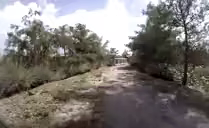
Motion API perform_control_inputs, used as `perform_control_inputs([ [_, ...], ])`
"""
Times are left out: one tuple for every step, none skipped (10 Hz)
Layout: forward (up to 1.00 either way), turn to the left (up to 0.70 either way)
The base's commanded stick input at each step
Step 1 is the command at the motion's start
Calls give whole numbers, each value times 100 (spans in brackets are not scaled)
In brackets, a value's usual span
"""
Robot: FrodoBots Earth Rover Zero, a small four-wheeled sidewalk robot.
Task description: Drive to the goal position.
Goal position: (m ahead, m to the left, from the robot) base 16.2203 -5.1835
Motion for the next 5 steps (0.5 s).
perform_control_inputs([
  [85, 0],
  [85, 0],
  [85, 0],
  [85, 0],
  [85, 0],
])
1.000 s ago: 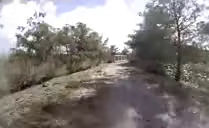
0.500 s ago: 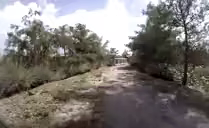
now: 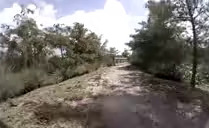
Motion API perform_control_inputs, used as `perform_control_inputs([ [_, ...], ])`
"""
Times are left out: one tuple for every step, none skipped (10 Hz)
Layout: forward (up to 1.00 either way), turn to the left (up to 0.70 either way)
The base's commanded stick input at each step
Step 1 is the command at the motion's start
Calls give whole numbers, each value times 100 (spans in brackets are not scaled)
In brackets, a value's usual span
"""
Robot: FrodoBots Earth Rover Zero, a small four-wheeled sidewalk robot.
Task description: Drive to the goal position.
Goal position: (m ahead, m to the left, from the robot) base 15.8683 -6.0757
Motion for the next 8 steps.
perform_control_inputs([
  [85, 0],
  [85, 0],
  [85, 0],
  [85, 0],
  [85, 0],
  [85, 0],
  [85, 0],
  [85, 0],
])
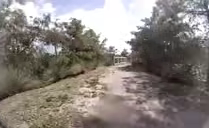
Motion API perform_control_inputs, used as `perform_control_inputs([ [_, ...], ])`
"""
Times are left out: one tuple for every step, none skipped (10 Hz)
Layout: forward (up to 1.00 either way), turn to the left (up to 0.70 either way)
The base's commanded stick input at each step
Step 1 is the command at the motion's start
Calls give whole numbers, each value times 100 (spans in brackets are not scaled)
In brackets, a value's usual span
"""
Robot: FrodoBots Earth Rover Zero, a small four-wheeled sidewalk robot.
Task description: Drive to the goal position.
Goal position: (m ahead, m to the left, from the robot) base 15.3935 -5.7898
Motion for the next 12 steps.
perform_control_inputs([
  [85, 0],
  [85, 0],
  [85, 0],
  [85, 0],
  [85, 0],
  [85, 0],
  [85, 0],
  [85, 0],
  [85, 0],
  [85, 0],
  [85, 0],
  [85, 0],
])
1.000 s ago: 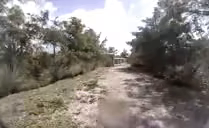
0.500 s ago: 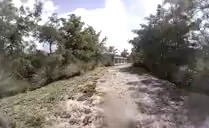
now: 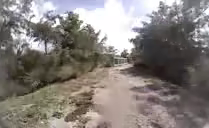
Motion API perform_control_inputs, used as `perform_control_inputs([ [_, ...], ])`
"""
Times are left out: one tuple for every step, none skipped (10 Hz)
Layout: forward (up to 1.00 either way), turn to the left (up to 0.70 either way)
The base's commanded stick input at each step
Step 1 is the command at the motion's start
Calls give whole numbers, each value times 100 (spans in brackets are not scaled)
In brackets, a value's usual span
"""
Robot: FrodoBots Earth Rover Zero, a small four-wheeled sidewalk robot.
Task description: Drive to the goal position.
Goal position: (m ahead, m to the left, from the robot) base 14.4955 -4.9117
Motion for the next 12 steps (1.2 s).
perform_control_inputs([
  [85, 0],
  [85, 0],
  [85, 0],
  [85, 0],
  [85, 0],
  [85, 0],
  [85, 0],
  [85, 0],
  [85, 0],
  [85, 0],
  [85, 0],
  [85, 0],
])
